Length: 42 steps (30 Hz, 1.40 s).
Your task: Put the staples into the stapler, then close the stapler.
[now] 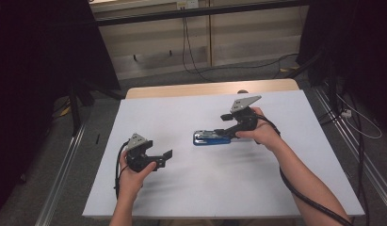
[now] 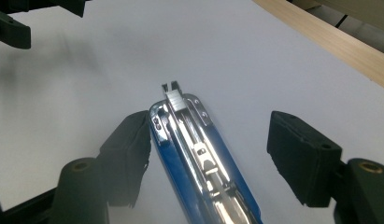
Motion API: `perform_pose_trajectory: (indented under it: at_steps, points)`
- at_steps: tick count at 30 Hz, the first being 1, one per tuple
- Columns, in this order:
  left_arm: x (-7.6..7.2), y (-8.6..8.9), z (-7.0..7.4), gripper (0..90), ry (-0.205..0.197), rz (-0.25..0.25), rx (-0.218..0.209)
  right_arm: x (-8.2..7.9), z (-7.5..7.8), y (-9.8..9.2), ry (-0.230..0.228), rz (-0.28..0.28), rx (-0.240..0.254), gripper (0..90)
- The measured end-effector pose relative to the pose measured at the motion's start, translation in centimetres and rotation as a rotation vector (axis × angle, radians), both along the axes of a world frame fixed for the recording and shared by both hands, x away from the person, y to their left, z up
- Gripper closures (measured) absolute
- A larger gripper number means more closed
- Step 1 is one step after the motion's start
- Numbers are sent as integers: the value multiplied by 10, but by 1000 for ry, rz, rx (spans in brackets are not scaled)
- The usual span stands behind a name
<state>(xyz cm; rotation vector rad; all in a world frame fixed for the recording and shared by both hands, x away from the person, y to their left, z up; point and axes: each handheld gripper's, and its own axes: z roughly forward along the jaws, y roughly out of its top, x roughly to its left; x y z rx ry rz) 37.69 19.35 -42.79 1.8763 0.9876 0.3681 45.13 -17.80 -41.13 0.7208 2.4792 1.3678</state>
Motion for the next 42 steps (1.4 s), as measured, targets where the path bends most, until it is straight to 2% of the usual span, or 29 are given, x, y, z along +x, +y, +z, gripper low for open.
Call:
perform_pose_trajectory:
  at_steps: [2,4,6,11,12,15,18,20,22,24,27,28,32,35,38,42]
  points:
    - [0,-1,-1,62,1,-4,1,-5,-1,-4,0,-22,-15,280]
    - [1,-1,-1,62,6,-7,15,-9,-1,-10,-1,-42,-7,269]
    - [2,-2,-2,62,4,1,3,-12,-1,-16,-3,-64,6,255]
    - [2,-5,0,65,-2,-14,14,-21,-3,-27,3,-110,19,225]
    - [2,-6,0,65,-4,-11,0,-22,-3,-29,4,-117,21,218]
    - [3,-7,3,65,-10,-22,7,-26,-4,-34,5,-130,15,207]
    - [4,-6,4,65,-18,-16,-12,-28,-6,-37,3,-142,8,198]
    - [4,-5,4,65,-23,-13,-4,-29,-7,-39,11,-157,21,195]
    - [5,-4,4,65,-20,-6,-17,-30,-8,-41,17,-167,35,186]
    - [5,-4,4,65,-18,-6,-19,-30,-9,-42,12,-173,31,174]
    - [5,-6,3,64,-5,-21,-2,-31,-9,-42,5,-177,20,166]
    - [4,-8,2,64,-4,-24,-11,-32,-9,-42,2,-178,16,163]
    - [2,-10,2,64,-6,-32,1,-33,-8,-45,-6,-184,5,156]
    - [1,-13,2,65,-7,-43,10,-35,-5,-50,-15,-195,17,155]
    - [2,-16,1,65,-3,-48,15,-37,-4,-55,-20,-204,1,152]
    - [2,-18,0,65,1,-42,17,-40,-6,-63,-15,-234,14,152]
